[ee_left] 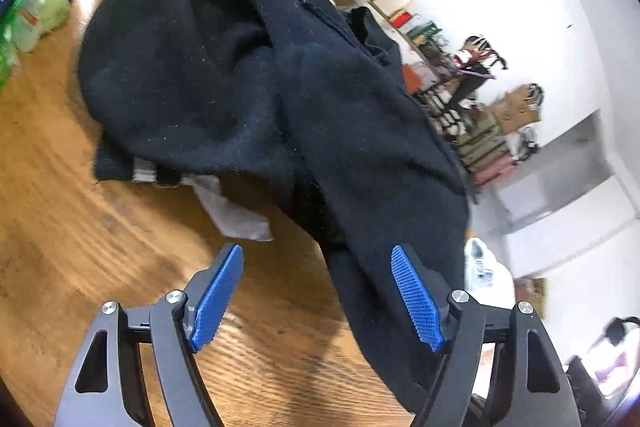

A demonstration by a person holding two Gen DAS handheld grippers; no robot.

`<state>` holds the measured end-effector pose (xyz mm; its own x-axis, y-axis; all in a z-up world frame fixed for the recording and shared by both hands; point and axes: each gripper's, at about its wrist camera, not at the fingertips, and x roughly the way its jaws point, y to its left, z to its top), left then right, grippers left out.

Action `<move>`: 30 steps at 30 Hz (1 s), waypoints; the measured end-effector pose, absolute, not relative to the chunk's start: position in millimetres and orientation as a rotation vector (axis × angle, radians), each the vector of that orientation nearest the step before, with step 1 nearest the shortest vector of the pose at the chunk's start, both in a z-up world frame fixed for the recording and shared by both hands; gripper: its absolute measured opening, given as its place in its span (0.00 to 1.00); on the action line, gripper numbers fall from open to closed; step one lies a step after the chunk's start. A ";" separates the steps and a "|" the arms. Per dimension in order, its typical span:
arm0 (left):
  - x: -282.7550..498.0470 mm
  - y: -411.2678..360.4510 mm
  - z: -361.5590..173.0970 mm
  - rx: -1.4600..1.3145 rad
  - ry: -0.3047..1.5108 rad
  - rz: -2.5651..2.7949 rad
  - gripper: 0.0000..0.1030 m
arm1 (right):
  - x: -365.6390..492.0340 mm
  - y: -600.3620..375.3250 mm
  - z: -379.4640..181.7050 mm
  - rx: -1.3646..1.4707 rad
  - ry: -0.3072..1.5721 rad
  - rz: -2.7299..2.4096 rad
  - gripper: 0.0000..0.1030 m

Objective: Fold clothes
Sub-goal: 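Reach the right tool to the black sweatshirt and pinch its fabric, then grasp the sweatshirt with the left tool while the right tool lifts and shakes it out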

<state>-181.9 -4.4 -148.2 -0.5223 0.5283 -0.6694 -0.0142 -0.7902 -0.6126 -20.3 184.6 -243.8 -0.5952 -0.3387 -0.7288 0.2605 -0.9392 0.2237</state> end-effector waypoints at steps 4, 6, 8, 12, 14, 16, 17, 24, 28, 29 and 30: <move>-186.0 1.9 -145.8 -1.310 -0.842 2.364 0.73 | -7.2 192.5 -240.0 1.190 -0.152 -2.521 0.05; -189.2 10.2 -146.6 -1.323 -0.804 2.370 0.58 | -3.8 195.0 -241.5 1.197 -0.162 -2.511 0.05; -188.8 17.3 -148.0 -1.325 -0.760 2.391 0.31 | -2.8 196.2 -246.1 1.212 -0.168 -2.500 0.05; -184.9 23.8 -151.1 -1.333 -0.703 2.412 0.08 | 1.4 197.5 -253.5 1.229 -0.179 -2.482 0.05; -179.3 19.7 -154.7 -1.355 -0.715 2.402 0.08 | 5.8 195.3 -256.8 1.235 -0.170 -2.467 0.05; -168.6 16.2 -155.5 -1.369 -0.722 2.401 0.07 | 12.5 195.1 -261.8 1.244 -0.161 -2.451 0.05; -162.0 16.2 -154.9 -1.377 -0.718 2.404 0.07 | 16.3 196.1 -263.6 1.248 -0.163 -2.441 0.05; -108.8 21.3 -148.8 -1.385 -0.677 2.420 0.07 | 49.6 210.5 -261.2 1.263 -0.168 -2.419 0.05; -70.7 24.4 -150.6 -1.402 -0.683 2.395 0.07 | 79.9 225.5 -257.3 1.267 -0.199 -2.431 0.05; -60.2 29.5 -150.6 -1.407 -0.670 2.391 0.07 | 87.2 229.8 -258.4 1.277 -0.216 -2.429 0.05; -52.5 32.1 -151.3 -1.411 -0.656 2.389 0.07 | 95.5 233.7 -259.7 1.287 -0.223 -2.436 0.05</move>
